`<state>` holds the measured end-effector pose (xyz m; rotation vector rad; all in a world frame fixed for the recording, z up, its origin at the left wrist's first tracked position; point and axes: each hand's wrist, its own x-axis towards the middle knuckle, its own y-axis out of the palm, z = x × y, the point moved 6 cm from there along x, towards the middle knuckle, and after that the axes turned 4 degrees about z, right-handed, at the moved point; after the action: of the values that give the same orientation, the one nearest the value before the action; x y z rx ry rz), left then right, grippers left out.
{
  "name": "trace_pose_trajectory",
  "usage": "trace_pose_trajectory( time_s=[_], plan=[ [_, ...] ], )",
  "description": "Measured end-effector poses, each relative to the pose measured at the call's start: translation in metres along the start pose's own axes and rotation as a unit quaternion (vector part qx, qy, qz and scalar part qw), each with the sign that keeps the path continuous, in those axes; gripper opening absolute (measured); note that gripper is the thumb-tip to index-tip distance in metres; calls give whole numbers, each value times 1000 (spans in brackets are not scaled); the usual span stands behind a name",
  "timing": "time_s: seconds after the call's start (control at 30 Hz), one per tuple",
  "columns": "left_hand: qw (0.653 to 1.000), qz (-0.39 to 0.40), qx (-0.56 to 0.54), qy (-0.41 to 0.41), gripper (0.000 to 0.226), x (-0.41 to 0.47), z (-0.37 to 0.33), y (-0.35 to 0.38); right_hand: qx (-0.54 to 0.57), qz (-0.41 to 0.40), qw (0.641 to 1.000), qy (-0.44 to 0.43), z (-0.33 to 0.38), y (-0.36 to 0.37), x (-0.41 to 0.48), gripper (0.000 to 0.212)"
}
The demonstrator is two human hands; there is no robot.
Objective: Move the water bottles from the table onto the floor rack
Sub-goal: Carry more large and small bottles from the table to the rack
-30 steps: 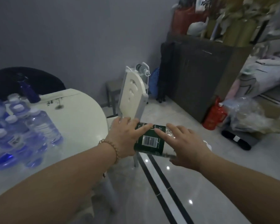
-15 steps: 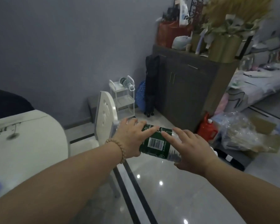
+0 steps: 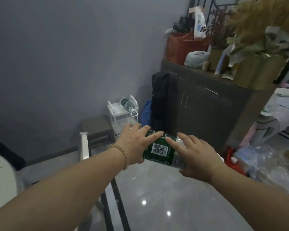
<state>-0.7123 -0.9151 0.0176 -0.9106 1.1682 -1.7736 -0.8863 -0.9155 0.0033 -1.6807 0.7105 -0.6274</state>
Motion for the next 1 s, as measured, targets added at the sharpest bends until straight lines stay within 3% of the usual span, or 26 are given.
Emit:
trace_pose_trajectory(
  time_s=[0.27, 0.53, 0.67, 1.0],
  plan=[
    [994, 46, -1, -95, 105, 125, 96, 75, 20, -11, 995, -98, -84, 44, 179, 118],
    [981, 111, 1, -156, 106, 178, 215, 138, 59, 1, 984, -167, -89, 76, 343, 117],
    [981, 140, 9, -134, 108, 209, 283, 188, 83, 3, 984, -156, -81, 105, 424, 117],
    [982, 187, 5, -9, 104, 313, 409, 301, 159, 67, 984, -32, -77, 179, 573, 124]
  ],
)
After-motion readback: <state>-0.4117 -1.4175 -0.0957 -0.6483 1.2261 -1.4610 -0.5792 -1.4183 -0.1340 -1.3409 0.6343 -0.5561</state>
